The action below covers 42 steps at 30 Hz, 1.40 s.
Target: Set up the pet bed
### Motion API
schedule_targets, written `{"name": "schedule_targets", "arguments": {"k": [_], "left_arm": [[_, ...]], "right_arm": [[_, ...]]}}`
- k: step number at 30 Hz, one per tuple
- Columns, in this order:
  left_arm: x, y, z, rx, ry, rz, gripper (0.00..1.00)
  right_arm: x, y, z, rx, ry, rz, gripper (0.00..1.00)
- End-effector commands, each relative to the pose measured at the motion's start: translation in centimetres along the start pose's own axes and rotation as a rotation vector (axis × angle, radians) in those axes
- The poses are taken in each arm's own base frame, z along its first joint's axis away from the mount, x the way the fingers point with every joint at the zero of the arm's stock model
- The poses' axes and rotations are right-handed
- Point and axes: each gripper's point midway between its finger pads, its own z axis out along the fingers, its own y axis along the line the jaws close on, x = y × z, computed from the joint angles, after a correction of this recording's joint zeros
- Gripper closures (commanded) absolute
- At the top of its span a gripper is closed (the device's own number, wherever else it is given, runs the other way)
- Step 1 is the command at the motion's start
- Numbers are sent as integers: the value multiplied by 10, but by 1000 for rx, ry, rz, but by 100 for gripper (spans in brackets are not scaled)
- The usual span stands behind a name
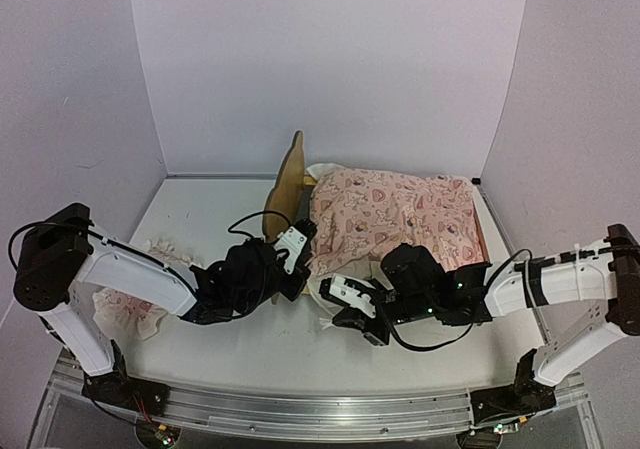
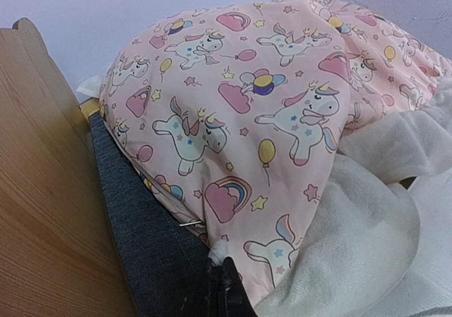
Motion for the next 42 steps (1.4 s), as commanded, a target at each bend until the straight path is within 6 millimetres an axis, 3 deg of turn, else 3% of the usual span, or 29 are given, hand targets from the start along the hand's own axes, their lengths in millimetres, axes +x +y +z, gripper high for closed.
{"name": "schedule_targets", "arguments": {"k": [1, 12, 25, 29, 33, 35, 37, 39, 42], "left_arm": [[-9, 6, -2, -30, 31, -82, 100], [-35, 3, 0, -15, 92, -220, 100], [-8, -8, 14, -30, 266, -309, 100], [15, -9, 12, -45, 334, -319, 100], [21, -7, 8, -56, 345, -327, 100], [18, -5, 7, -60, 340, -324, 100], [11, -3, 7, -62, 324, -320, 100], [6, -1, 6, -63, 311, -316, 100], [-1, 1, 2, -63, 295, -313, 100]], "right_arm": [[-21, -4, -7, 16, -67, -7, 100], [-18, -2, -1, -2, -54, -2, 100], [-15, 0, -1, -8, -49, 0, 100], [-15, -2, -1, -2, -46, 1, 100], [-10, 0, 4, -13, -38, 17, 99], [-6, 7, 9, -55, -30, 33, 90], [-8, 13, 10, -93, -40, 58, 71], [-25, 10, 1, -81, -86, 82, 50], [-58, -9, -22, 23, -173, 58, 28]]}}
